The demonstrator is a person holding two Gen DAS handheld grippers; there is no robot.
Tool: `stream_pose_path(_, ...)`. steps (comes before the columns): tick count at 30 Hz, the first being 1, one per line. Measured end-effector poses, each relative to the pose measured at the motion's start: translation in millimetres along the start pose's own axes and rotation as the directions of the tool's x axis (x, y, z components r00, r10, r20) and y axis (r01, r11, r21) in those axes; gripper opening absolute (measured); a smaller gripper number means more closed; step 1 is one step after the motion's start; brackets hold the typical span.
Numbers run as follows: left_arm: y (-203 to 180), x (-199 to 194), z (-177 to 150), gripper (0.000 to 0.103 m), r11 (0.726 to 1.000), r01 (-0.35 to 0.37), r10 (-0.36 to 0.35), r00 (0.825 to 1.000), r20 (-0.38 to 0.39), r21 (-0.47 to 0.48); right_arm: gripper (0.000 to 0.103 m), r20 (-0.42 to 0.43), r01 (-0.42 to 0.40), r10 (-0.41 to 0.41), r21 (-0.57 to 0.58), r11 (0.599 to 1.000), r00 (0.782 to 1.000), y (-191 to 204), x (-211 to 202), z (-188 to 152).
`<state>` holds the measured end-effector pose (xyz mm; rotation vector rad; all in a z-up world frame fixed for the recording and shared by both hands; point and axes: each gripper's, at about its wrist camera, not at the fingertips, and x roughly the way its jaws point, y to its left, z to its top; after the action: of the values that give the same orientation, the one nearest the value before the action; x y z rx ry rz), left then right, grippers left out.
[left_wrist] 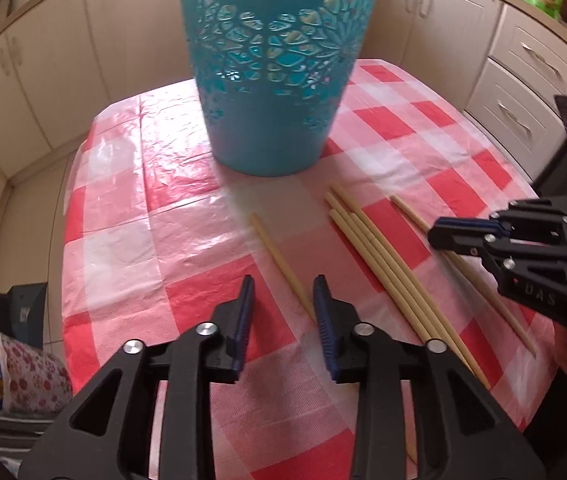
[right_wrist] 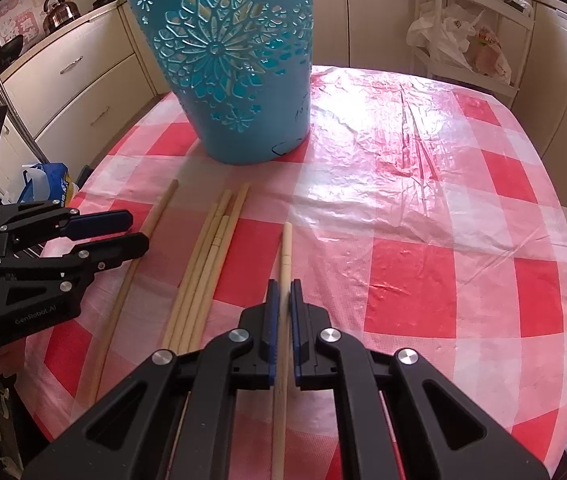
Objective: Organize utensils
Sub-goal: 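Close the left tool on a wooden stick while the right tool grasps another stick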
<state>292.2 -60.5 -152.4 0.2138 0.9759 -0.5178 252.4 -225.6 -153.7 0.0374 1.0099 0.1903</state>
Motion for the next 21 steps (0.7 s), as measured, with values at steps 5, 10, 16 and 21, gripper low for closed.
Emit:
stream_pose_path(5,-6,6,3,0.022,1.000,-0.028,0.028,1.000,0.005,0.007,0.006,0.005,0.013,-0.013,-0.019,1.000,1.000,2,0,-1)
stream_pose_path(10,-27,6,0,0.004,0.992,0.017,-0.018,1.000,0.004,0.124,0.006,0.003,-0.048,0.048,0.096,0.994,0.999,-13,-2,-3)
stream_pose_path(16,-29,2,-3,0.005,0.991,0.034,-0.033,0.999,-0.009,0.127,0.006,-0.004,-0.047,0.048,0.106,0.993,0.999,-15,-4,-4)
stream_pose_path(21,-22,3,1,0.005,0.997,0.009,-0.008,1.000,-0.011,0.083,0.007,-0.016,-0.019,0.019,0.049,0.999,1.000,-6,-4,-3)
